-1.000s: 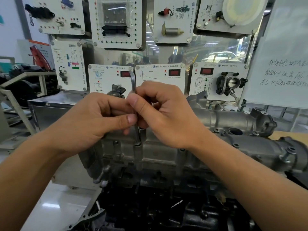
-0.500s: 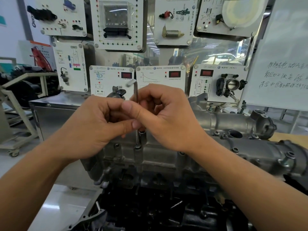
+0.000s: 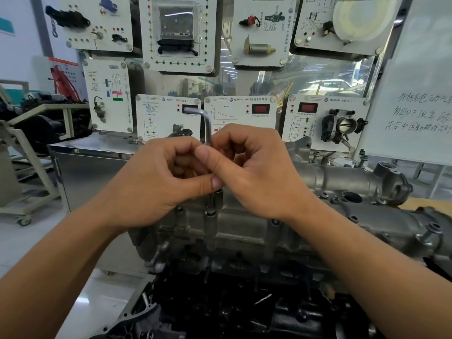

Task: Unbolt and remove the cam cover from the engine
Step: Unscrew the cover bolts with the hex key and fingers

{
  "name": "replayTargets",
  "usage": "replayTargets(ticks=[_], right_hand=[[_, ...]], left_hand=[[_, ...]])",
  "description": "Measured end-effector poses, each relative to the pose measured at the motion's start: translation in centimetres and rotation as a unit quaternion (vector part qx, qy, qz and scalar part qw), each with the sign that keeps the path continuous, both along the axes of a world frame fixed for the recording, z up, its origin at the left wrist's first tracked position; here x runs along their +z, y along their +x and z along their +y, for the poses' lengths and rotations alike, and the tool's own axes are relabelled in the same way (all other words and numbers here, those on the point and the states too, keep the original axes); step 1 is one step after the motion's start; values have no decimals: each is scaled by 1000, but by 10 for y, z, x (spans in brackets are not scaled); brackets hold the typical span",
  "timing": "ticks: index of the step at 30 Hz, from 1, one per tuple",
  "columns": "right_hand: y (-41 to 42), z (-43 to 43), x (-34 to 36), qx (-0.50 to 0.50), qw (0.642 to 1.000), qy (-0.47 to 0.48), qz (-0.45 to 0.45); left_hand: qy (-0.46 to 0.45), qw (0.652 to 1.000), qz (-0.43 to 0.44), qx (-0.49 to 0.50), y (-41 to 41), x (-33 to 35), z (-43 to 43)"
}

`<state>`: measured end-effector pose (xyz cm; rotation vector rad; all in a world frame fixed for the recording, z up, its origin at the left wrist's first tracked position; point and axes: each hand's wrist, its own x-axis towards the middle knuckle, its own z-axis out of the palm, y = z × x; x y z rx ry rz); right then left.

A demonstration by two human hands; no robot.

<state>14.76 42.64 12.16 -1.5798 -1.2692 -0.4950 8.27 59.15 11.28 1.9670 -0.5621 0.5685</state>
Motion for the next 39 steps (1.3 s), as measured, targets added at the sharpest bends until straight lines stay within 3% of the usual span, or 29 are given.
replayTargets(ticks=[7,18,39], right_hand=[[2,0,0,18,1000,-19,-6],[3,3,0,-1,1000,28,3],[5,1,1,9,999,-10,-38]], left_hand=[[18,998,51,-46,-5,4,5],[25,999,-27,23,0,0,-1],[19,998,-21,47,1,1,0]])
